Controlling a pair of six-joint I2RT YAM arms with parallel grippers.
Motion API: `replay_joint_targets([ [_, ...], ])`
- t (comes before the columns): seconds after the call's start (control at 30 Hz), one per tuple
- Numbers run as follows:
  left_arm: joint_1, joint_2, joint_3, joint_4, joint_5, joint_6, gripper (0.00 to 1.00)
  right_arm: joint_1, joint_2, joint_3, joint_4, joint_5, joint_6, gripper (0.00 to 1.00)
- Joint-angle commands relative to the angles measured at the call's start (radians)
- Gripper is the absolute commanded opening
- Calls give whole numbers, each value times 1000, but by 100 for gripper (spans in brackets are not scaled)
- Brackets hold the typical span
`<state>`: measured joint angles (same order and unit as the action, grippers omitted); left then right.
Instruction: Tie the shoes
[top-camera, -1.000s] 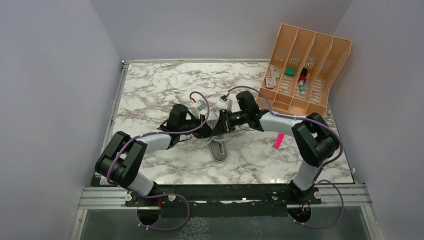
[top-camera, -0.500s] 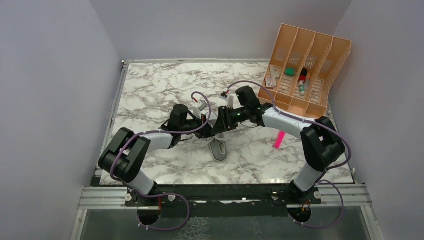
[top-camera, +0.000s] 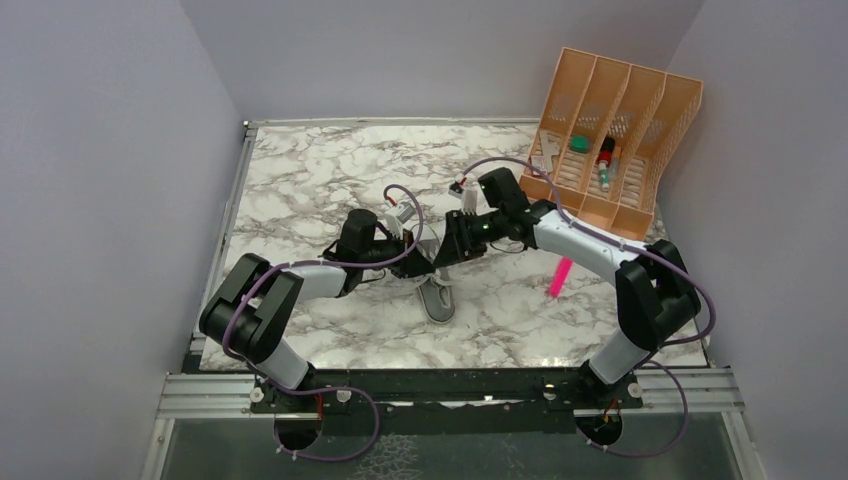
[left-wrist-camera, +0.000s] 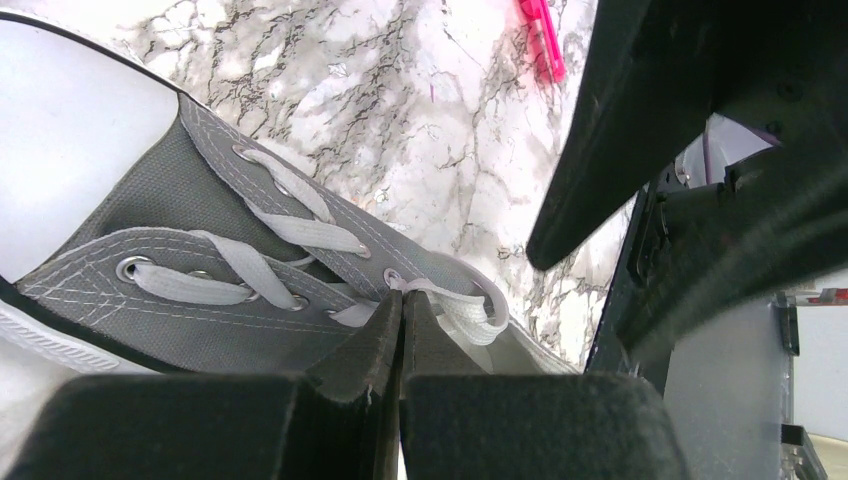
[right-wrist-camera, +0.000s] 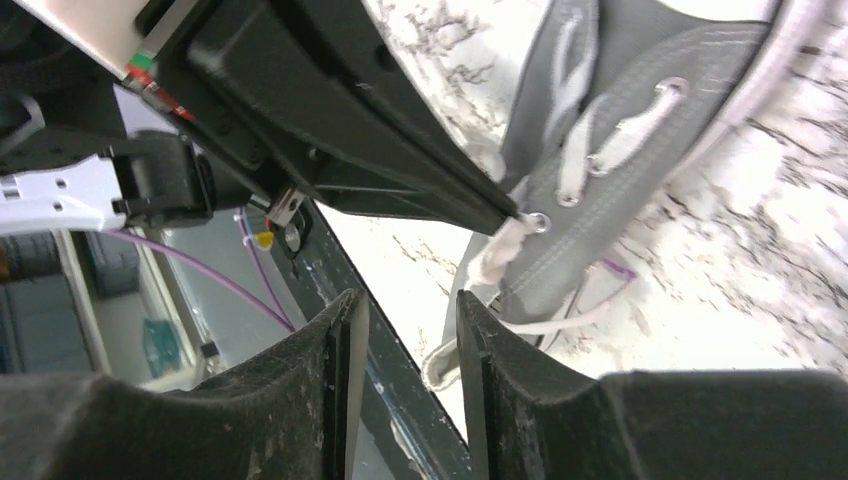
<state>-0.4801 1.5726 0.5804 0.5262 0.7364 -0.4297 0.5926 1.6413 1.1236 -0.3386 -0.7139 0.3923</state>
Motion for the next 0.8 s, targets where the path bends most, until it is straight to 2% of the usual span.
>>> replay_joint_targets([
  [0.0,-12,5,2,2,37,14,0,-60,-22,-26,0,16,14,38],
  [0.17,-12,3,4,1,37,8,0,-64,97,10,-4,-26,-57,21],
  [0.23,-12,-2,4,2,37,5,0,-63,121,24,-8,-23,-74,18],
  [0.37,-11,-8,6,1,34,0,0,-63,152,28,14,-64,-73,18],
  [0.57,-11,-9,5,2,33,-3,0,-63,152,12,50,-85,-64,26],
  [0.77,-12,-13,2,1,31,-5,0,-57,161,4,77,-129,-48,28],
])
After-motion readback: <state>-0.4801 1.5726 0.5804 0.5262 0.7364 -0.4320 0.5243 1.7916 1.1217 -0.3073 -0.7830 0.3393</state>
